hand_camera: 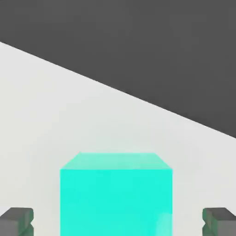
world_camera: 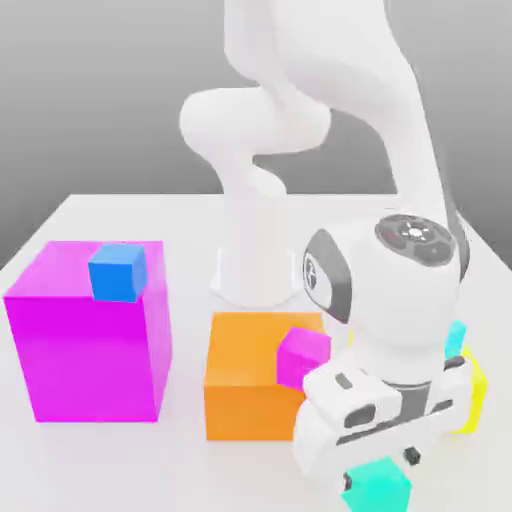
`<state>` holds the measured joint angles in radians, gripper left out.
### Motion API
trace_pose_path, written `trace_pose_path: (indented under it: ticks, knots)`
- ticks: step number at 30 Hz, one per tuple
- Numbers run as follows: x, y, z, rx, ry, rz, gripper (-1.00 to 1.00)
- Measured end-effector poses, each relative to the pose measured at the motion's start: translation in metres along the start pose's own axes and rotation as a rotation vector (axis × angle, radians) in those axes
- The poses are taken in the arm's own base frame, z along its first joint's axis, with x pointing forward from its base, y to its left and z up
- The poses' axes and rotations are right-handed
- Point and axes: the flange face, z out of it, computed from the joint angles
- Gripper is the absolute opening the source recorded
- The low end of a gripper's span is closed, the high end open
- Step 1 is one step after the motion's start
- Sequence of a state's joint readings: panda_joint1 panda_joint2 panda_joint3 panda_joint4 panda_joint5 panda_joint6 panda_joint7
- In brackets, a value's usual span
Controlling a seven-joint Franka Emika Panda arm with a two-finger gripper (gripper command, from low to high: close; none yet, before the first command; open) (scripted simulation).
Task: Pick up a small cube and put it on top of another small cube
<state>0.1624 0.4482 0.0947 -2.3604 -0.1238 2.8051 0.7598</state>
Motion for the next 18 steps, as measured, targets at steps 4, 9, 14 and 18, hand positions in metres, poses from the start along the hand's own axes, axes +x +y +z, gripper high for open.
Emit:
trace_pose_path:
  ticks: [4, 9, 14, 18]
  knots:
    - [0.0, 0.0, 0.0, 0.0, 0.0, 0.0, -1.0]
    - [0.0, 0.0, -0.032, 0.0, -0.001, 0.0, -1.0]
    - [-0.005, 0.016, -0.089, -0.014, 0.008, -0.003, -1.0]
    - [-0.015, 0.04, -0.127, -0.025, 0.014, -0.001, -1.0]
